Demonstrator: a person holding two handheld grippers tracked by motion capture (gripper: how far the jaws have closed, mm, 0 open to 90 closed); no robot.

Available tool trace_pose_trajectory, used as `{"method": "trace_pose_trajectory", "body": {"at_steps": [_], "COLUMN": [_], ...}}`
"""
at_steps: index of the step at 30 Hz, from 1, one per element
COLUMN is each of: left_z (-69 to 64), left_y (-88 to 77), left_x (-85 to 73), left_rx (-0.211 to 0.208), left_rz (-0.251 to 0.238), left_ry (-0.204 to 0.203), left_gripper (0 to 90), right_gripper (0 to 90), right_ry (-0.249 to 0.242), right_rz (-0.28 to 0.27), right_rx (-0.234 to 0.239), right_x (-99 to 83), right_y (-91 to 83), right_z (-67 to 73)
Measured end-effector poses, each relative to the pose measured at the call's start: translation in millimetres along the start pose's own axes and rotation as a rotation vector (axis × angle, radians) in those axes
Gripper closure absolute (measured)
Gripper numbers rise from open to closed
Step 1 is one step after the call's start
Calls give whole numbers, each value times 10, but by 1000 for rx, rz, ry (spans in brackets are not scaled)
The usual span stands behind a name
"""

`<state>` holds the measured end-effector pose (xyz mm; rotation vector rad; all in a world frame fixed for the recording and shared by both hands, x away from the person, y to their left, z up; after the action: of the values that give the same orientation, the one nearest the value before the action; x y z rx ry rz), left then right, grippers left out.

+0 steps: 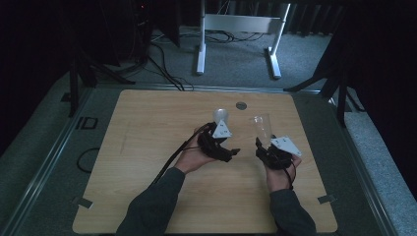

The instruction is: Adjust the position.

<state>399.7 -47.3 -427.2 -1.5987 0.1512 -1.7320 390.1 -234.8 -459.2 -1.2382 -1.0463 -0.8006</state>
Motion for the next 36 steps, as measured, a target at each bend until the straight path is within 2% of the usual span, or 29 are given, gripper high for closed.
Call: {"method": "trace_pose_trajectory", "body": {"at_steps": [7,8,11,16,23,32,36], "left_z": [-6,-10,-18,-25,-16,17,26], "left_y": [12,20,30,37,37,35,39], "left_x": [26,51,80,118,181,252,275], "left_rx": [4,-3,-7,-15,-27,-50,-55], "left_rz": [-10,-19,-25,-38,-74,-131,-143], "left_ry": [-9,-22,-26,-35,-70,-156,-169], "left_gripper": [243,244,243,243,244,244,243], "right_gripper": [418,418,418,418,418,418,418], "right_ry": [-6,-14,-27,-25,-33,-64,-64], "right_rz": [-35,-52,-74,-97,-126,-177,-179], "right_rx": [3,6,11,11,9,-5,0], "right_x": [27,35,43,55,59,82,94], "right_y": [-31,-46,-66,-92,-122,-176,-180], "right_z": [7,13,26,33,45,91,99]}}
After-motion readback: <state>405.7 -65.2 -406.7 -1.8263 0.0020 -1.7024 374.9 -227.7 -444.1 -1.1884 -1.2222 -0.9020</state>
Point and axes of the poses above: each handheld gripper's, and its own axes: y roughly forward along the jaws, x roughly out of its top, z roughly to its left, the point moved 5 cm from there along y, roughly forward along the jaws, and after that the axes turned 6 degrees about y, right-handed, at the moved point
